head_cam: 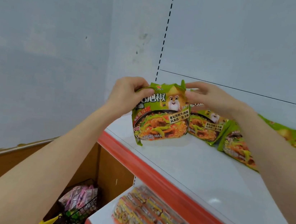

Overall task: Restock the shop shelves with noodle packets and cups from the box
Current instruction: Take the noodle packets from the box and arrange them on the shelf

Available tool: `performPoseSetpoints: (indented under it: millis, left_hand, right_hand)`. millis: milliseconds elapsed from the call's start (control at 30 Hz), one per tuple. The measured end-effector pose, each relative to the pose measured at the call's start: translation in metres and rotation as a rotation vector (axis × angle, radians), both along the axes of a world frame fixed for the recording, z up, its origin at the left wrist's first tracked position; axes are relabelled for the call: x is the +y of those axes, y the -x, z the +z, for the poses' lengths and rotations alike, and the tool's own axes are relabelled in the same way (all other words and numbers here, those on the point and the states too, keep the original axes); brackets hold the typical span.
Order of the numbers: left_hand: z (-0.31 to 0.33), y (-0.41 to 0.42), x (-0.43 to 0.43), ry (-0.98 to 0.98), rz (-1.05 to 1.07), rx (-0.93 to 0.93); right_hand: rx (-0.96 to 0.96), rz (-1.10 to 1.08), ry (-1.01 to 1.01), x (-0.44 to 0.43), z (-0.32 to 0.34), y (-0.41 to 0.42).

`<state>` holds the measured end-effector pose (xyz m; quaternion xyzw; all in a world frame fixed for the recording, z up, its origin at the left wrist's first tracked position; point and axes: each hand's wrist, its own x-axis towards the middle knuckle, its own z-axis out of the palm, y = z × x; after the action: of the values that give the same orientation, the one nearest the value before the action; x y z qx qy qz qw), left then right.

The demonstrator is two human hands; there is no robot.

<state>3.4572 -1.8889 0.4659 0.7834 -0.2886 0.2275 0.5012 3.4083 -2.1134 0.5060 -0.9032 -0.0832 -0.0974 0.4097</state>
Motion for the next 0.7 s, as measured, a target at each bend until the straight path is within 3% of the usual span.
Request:
performPoseSetpoints:
  millis: [167, 300, 400, 533, 700]
  left_hand:
    - [0.004, 0.013, -0.027, 0.013, -0.023, -0.06]
    - [-0.009, 0.018, -0.037, -0.053, 0.181, -0.156]
    - [-0.039, 0.022, -0.038, -0.229, 0.268, -0.145]
    - [-0.083, 0.022, -0.041, -0.697, 0.147, 0.057]
    - [-0.096, 0.021, -0.042, -0.778, 0.039, 0.174]
  right_hand:
    - [-0.041, -0.049, -0.079, -0.01, -0.012, 0.028]
    - [-0.145, -0.256, -0.127, -0.028, -0.02, 0.035]
    - [-0.235, -0.431, -0.2, -0.044, -0.031, 0.03]
    - [-0.299, -0.655, -0.228, -0.047, -0.05, 0.015]
    - [-0.274, -0.724, -0.082, -0.039, -0.07, -0.001]
